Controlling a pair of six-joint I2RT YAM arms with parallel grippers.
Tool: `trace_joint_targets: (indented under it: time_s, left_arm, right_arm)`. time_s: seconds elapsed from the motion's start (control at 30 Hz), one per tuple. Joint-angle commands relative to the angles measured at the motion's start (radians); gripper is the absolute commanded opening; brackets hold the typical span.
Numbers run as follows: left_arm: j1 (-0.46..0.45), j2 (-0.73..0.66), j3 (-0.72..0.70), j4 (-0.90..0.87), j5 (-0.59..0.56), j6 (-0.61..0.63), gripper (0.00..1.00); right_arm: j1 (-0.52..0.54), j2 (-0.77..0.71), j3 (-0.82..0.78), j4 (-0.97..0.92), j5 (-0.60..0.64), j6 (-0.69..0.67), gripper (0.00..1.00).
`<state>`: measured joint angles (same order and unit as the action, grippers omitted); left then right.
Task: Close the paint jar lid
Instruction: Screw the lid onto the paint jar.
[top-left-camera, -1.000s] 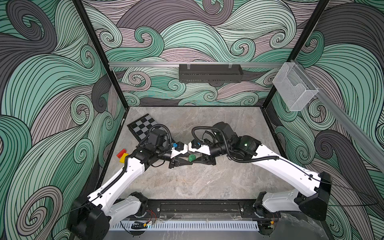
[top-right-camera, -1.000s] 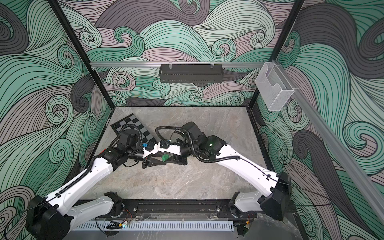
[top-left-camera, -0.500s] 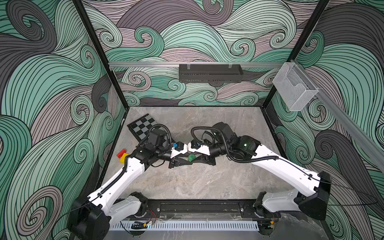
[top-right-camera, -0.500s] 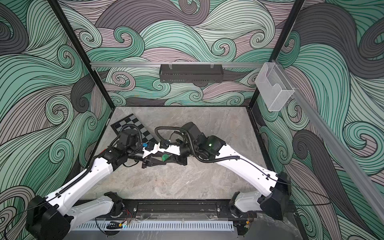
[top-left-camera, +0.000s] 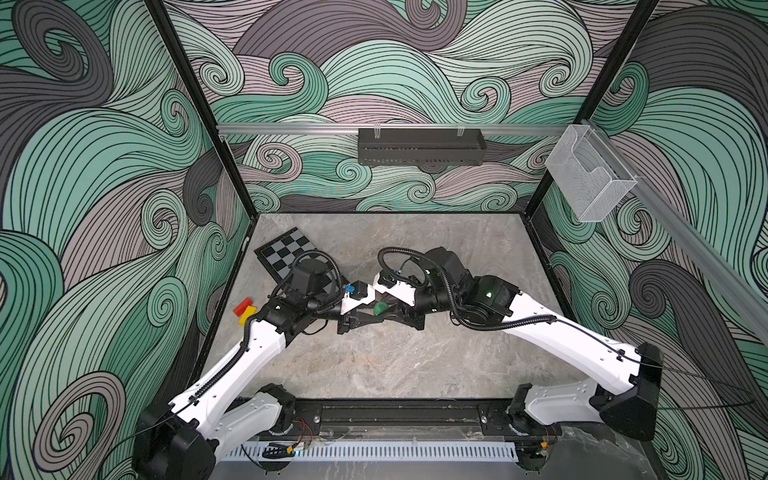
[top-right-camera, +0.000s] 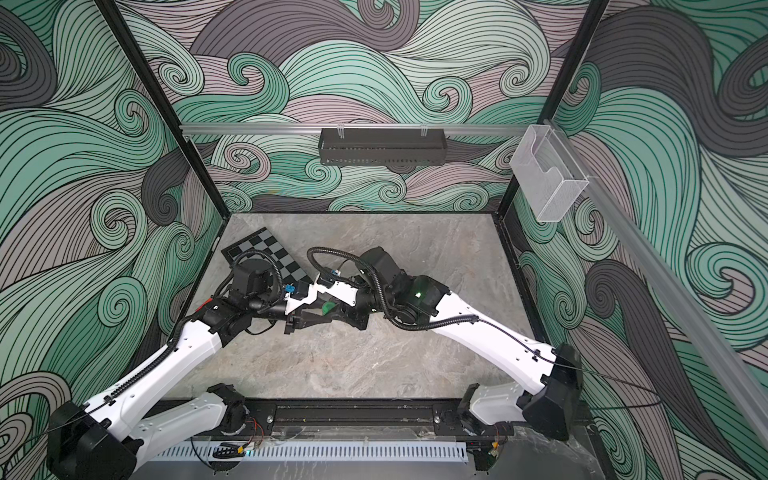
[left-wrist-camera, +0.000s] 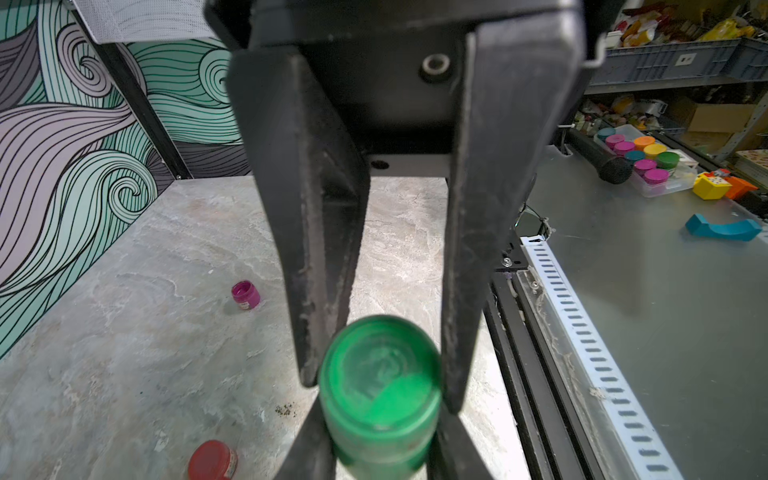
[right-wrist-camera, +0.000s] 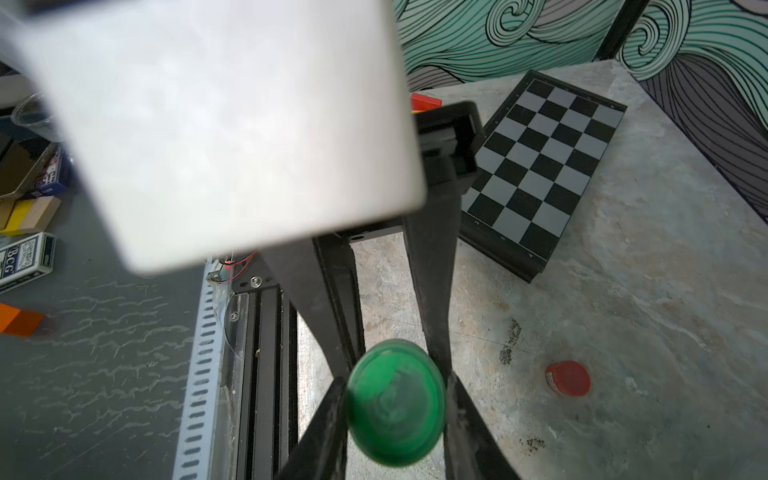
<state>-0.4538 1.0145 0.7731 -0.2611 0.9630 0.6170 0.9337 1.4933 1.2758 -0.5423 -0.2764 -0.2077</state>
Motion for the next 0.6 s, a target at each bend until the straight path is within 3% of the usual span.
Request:
trace_joint_targets:
  time_s: [0.0, 0.4, 0.57]
  left_arm:
    - [-0.005, -0.027, 0.005, 0.091, -0.027, 0.002, 0.07]
    - [-0.005, -0.053, -0.02, 0.148, -0.09, -0.02, 0.04]
    - [-0.005, -0.058, -0.024, 0.155, -0.099, -0.022, 0.01]
  right_arm:
    - [0.04, 0.024, -0.01, 0.106, 0.149, 0.166, 0.05]
    - [0.137, 0.068, 0.046, 0.069, 0.454, 0.534, 0.05]
    - [0.149, 0.099, 0.078, 0.042, 0.453, 0.611, 0.08]
